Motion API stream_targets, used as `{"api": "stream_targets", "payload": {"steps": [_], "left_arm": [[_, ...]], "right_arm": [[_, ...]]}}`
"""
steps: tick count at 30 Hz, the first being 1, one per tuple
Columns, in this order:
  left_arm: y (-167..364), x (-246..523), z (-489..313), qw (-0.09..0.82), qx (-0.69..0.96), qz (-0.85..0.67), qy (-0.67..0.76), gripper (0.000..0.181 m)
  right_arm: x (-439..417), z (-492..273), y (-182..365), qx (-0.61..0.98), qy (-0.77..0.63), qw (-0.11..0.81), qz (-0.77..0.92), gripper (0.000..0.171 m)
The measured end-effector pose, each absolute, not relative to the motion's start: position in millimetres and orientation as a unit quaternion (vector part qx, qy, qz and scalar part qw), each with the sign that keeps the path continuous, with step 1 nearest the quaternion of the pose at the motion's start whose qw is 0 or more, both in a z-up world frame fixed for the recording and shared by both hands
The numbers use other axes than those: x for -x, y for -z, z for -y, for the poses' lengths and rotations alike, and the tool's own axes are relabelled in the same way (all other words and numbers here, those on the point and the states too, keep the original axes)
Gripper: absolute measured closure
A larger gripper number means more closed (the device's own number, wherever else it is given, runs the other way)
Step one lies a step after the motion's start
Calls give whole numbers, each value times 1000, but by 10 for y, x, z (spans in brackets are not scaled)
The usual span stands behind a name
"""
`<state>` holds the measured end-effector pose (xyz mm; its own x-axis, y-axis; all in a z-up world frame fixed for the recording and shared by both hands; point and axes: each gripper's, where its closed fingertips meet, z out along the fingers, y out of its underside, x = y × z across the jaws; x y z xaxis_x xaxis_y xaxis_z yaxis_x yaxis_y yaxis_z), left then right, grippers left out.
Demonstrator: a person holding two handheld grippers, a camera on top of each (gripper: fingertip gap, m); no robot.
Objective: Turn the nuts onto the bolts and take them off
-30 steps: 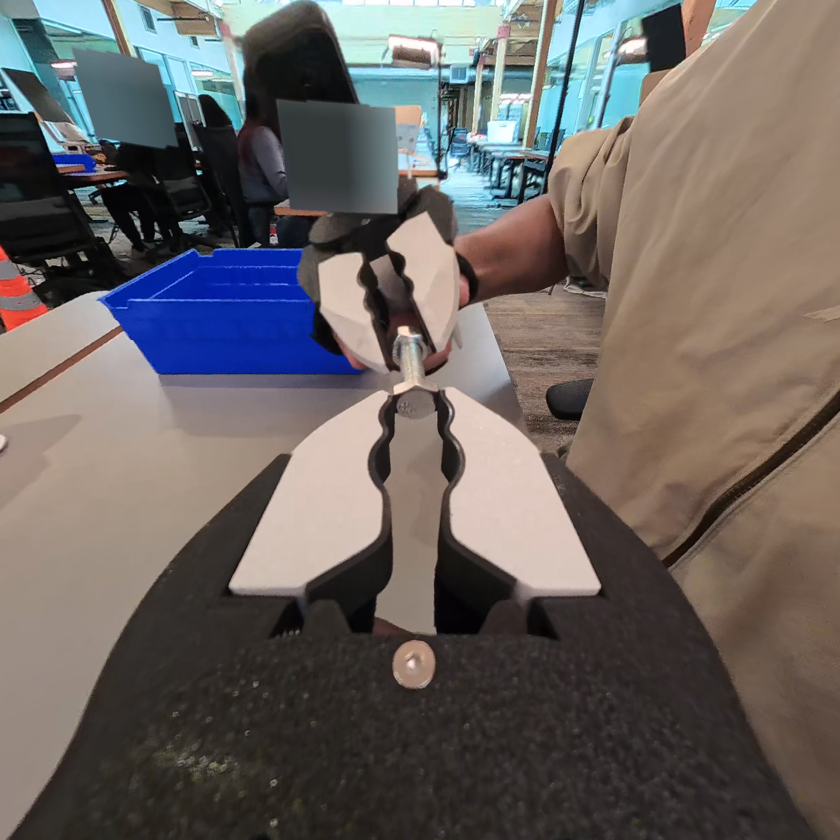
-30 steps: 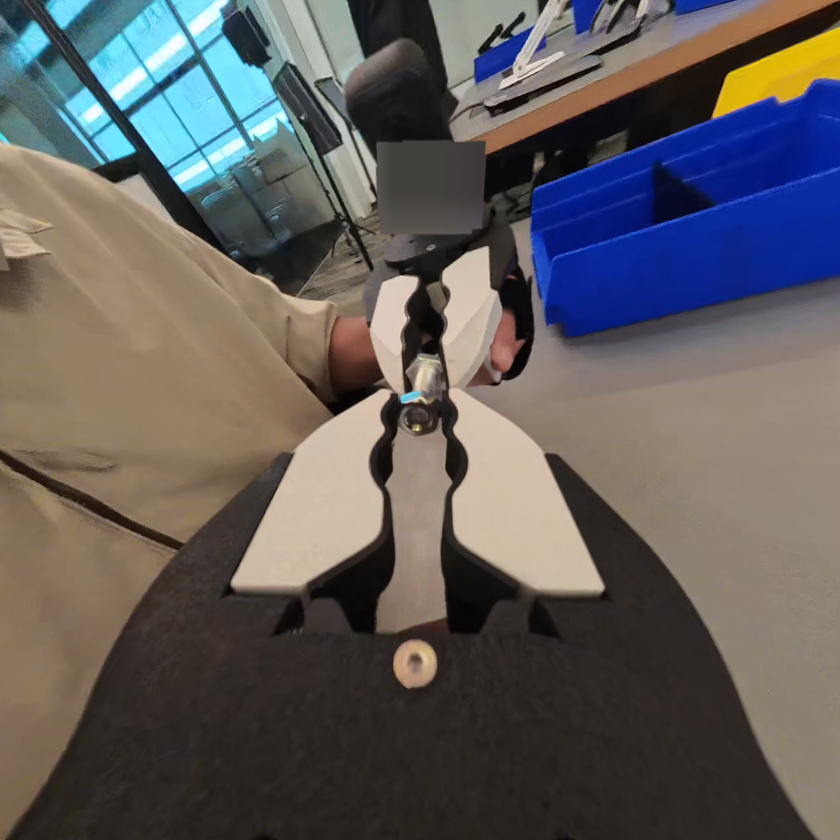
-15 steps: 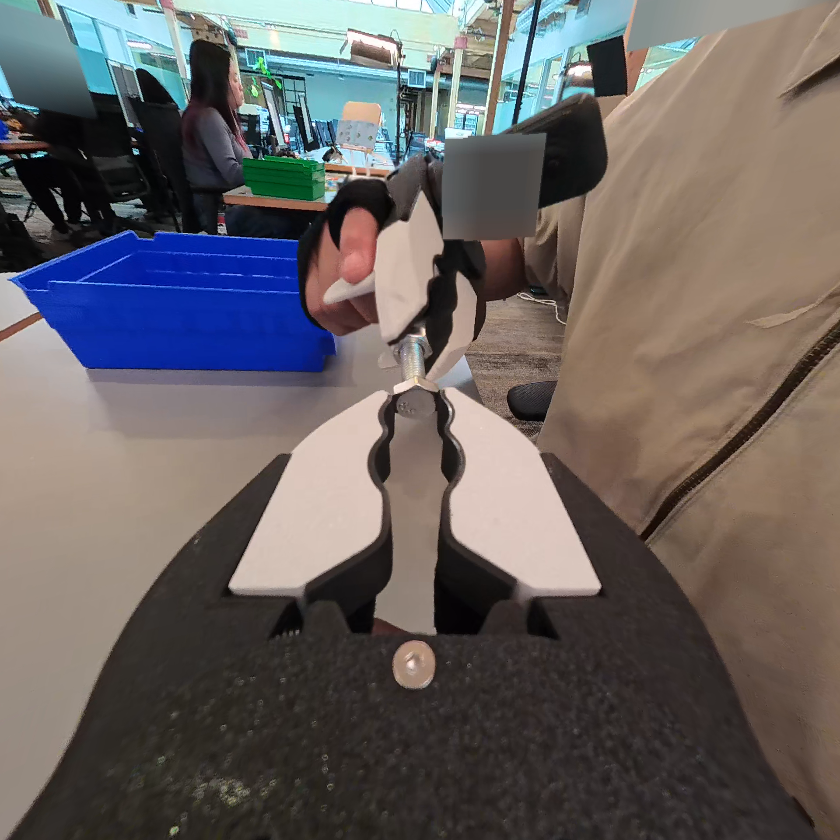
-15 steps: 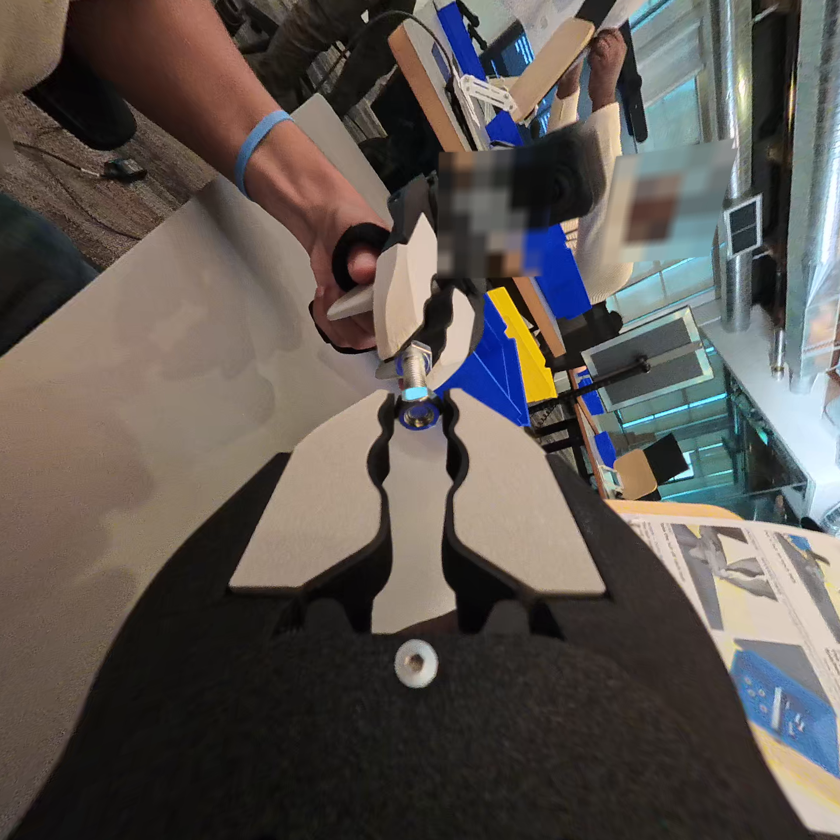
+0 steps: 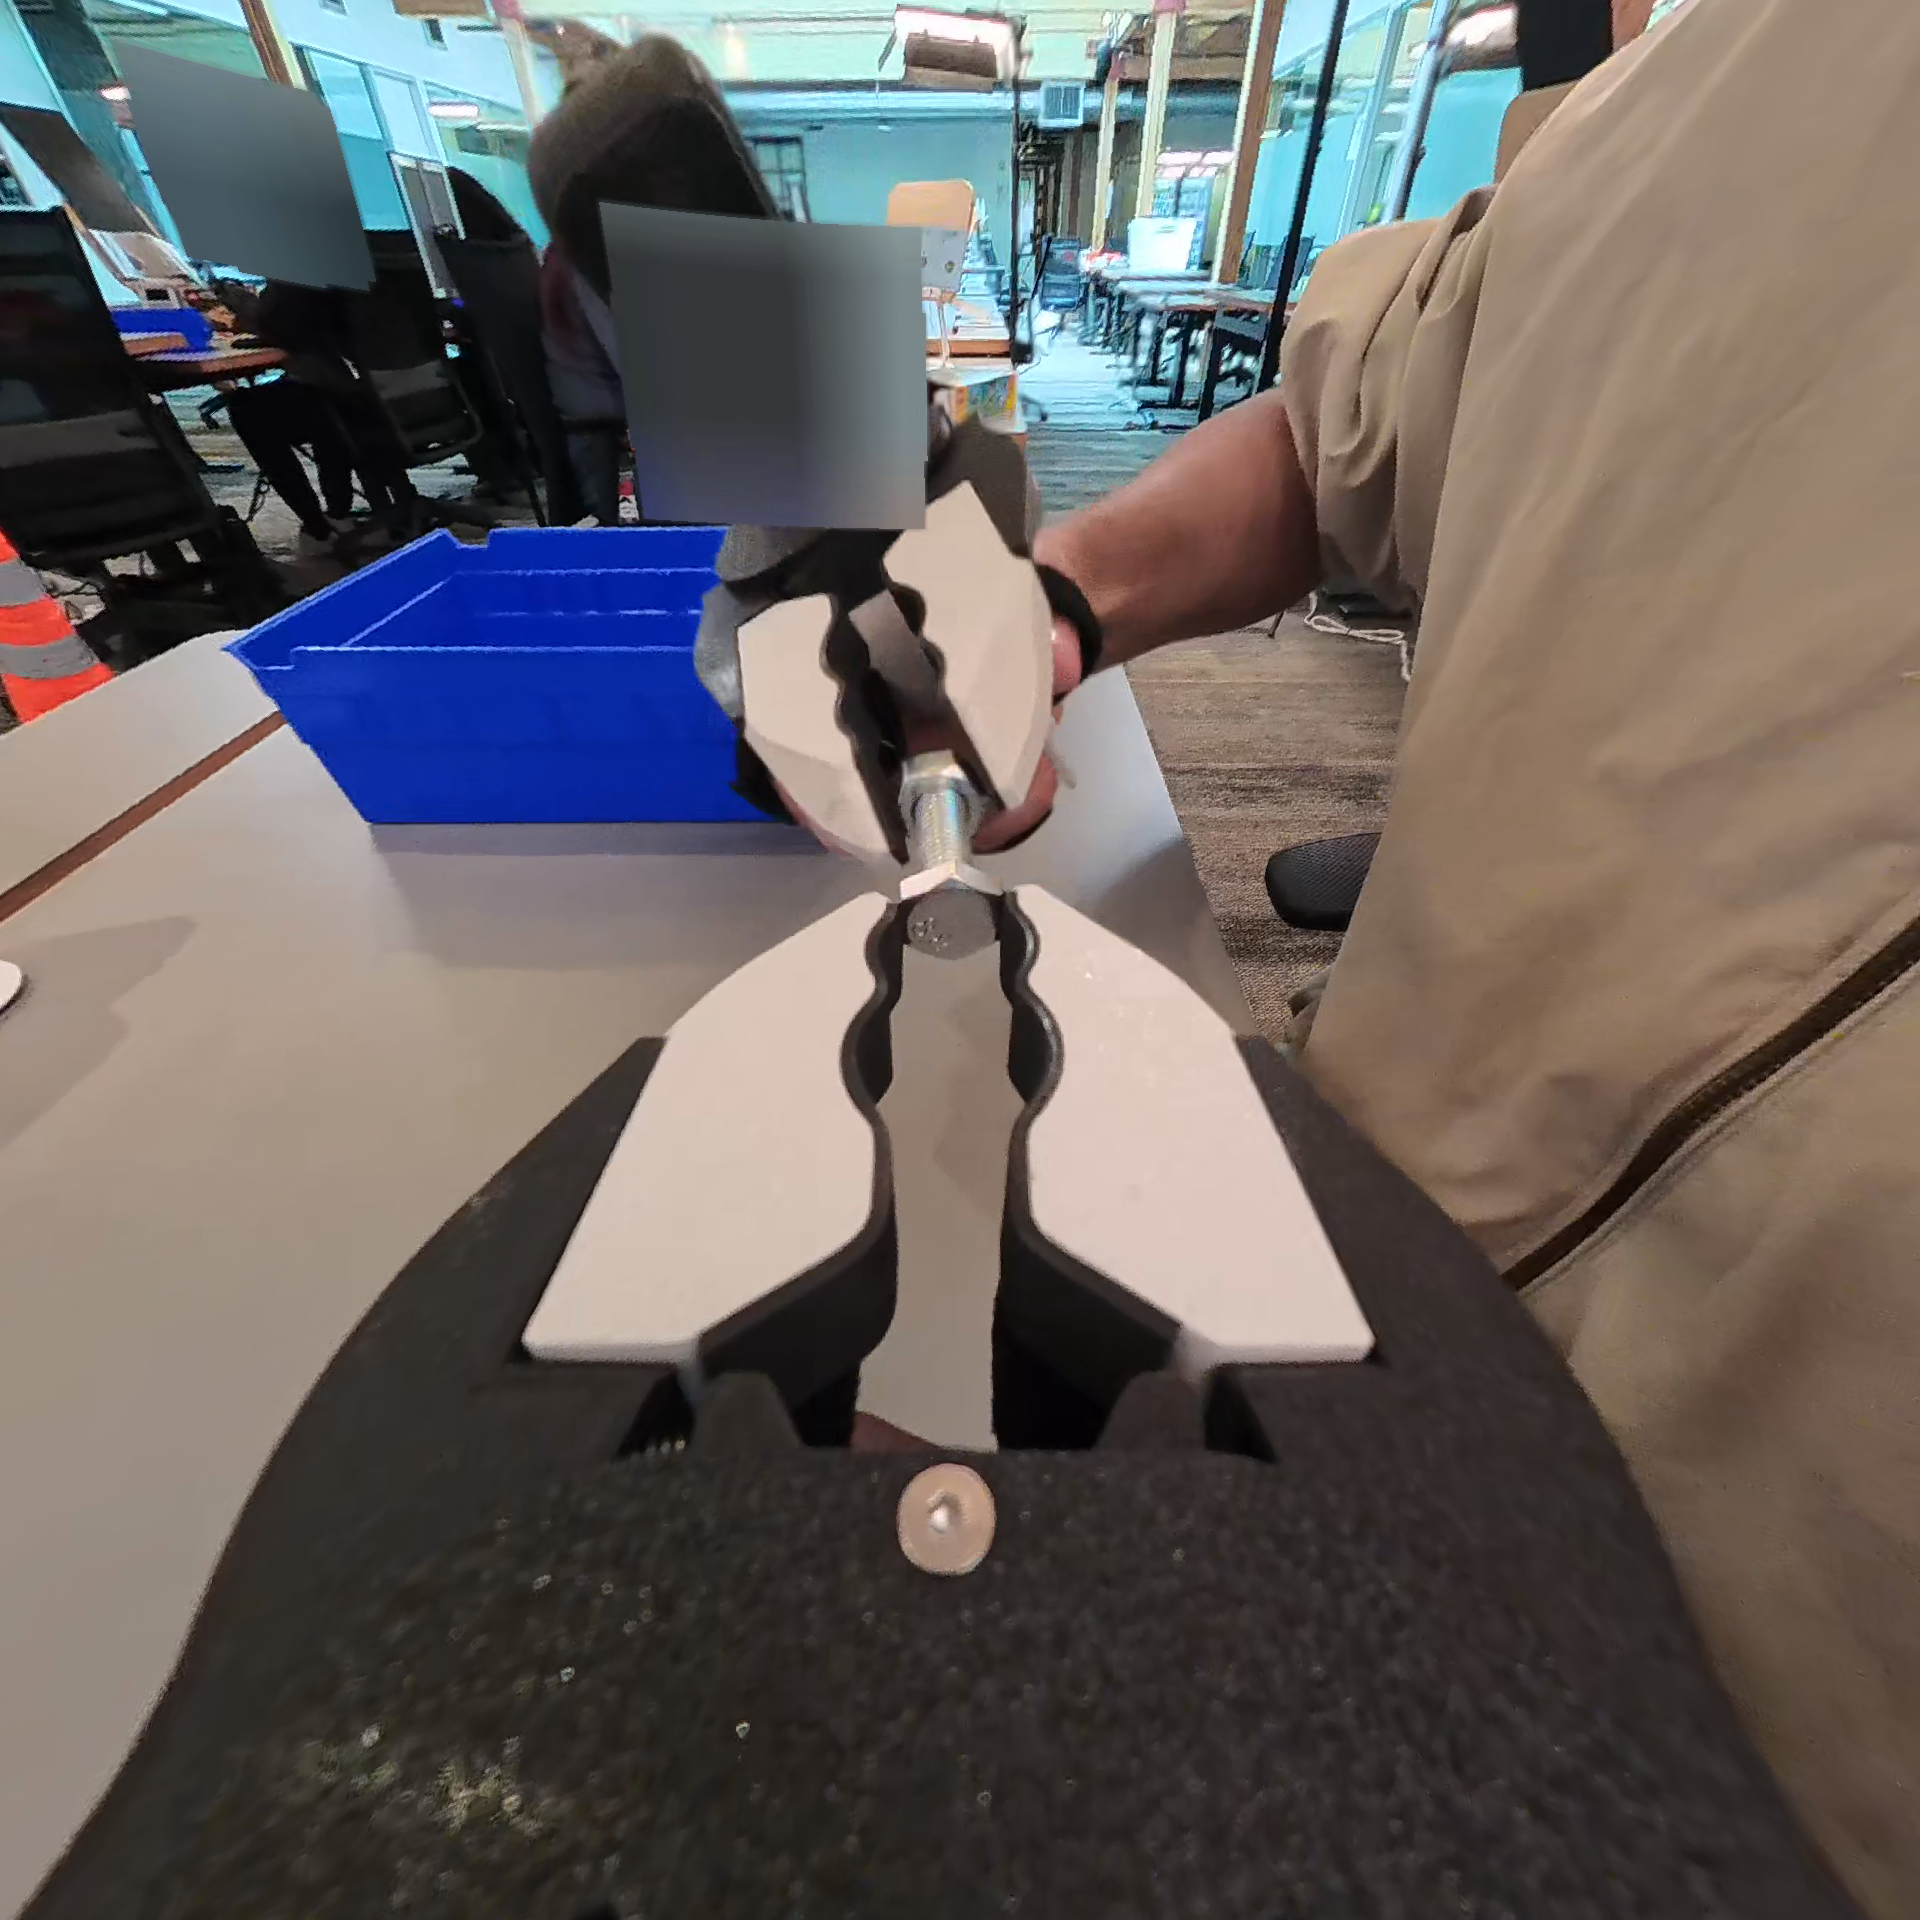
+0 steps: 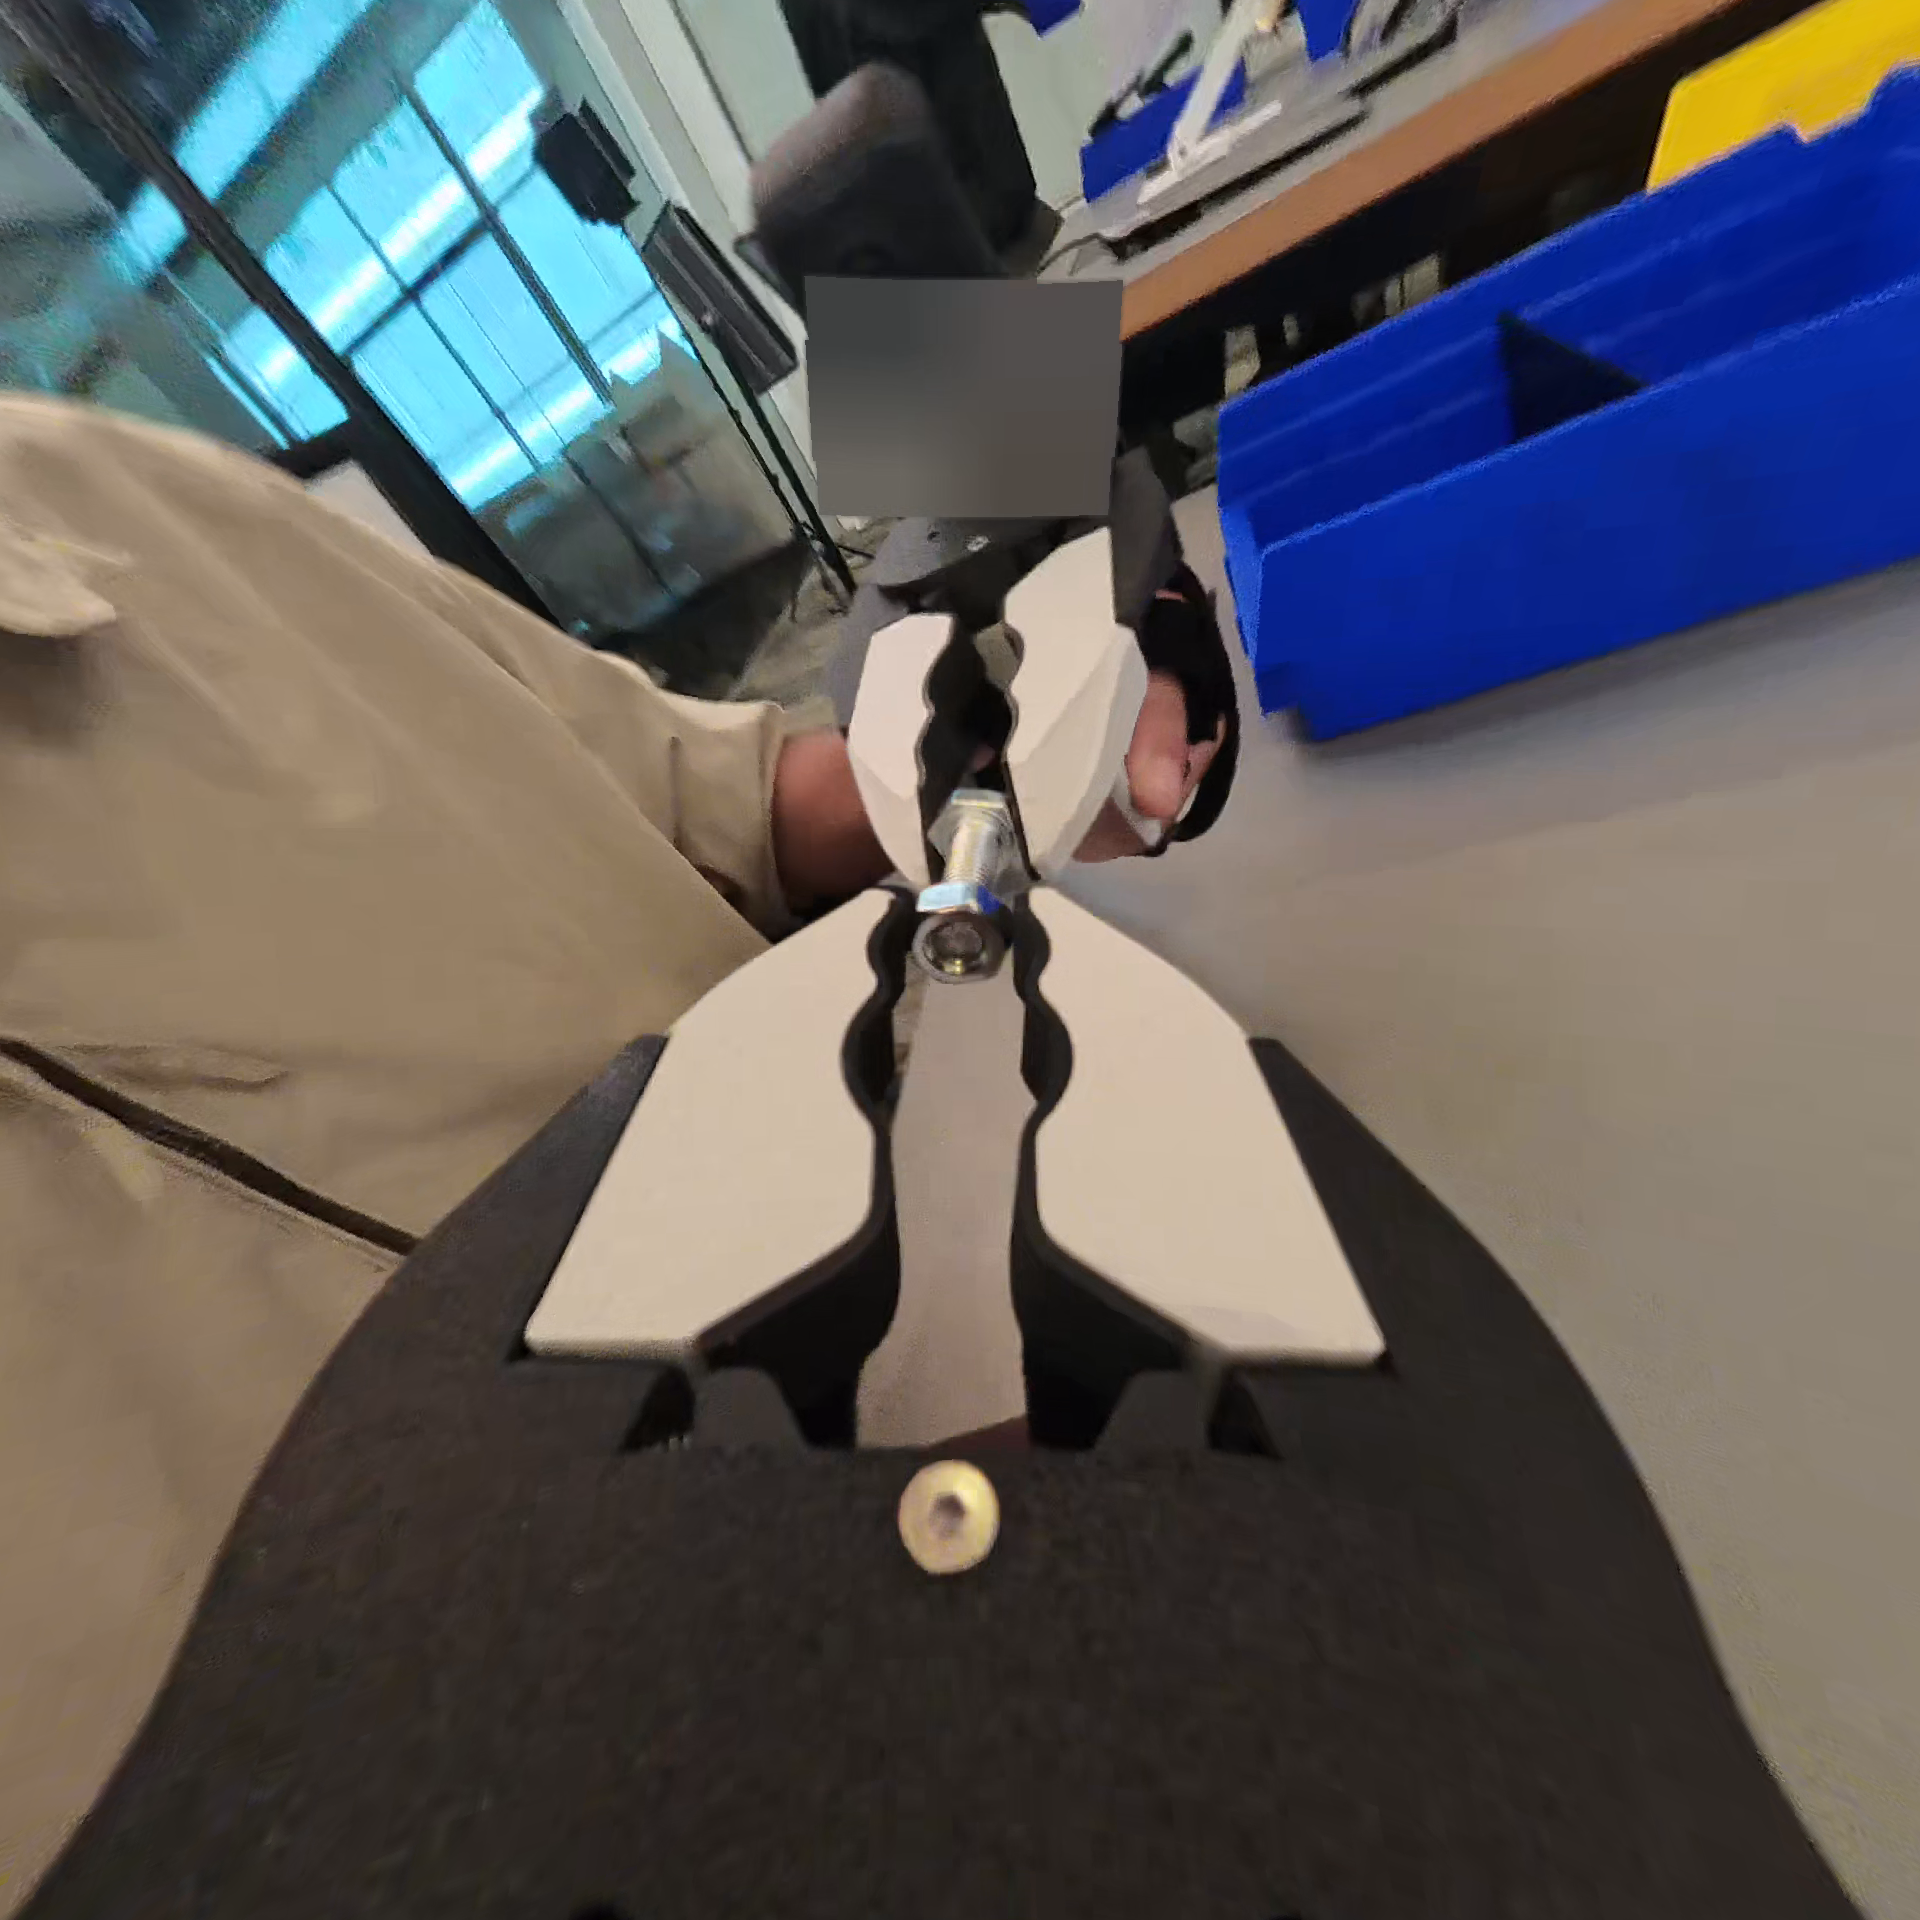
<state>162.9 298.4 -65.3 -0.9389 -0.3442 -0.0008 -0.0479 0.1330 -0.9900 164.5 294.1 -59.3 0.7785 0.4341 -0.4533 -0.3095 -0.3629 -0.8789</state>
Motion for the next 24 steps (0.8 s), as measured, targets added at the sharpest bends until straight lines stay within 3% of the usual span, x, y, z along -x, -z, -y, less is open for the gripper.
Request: {"api": "stream_targets", "payload": {"steps": [3, 5, 8, 11, 18, 24], "left_arm": [[659, -1627, -2975, 106, 133, -741, 650, 164], [639, -1607, -2985, 86, 134, -732, 663, 164], [607, -1577, -2994, 55, 133, -719, 680, 164], [604, -1537, -2967, 33, 124, -717, 685, 164], [628, -1502, -2924, 30, 119, -726, 677, 164], [605, -1543, -2995, 69, 123, -733, 666, 164]], "right_arm": [[-1613, -2900, 559, 753, -201, 612, 136, 135], [-1649, -2873, 487, 735, -43, 641, 217, 132], [-1696, -2855, 501, 706, 174, 597, 341, 128], [-1658, -2860, 541, 664, 275, 552, 423, 134], [-1615, -2869, 588, 656, 276, 526, 466, 152], [-1608, -2923, 607, 762, 30, 576, 294, 152]]}}
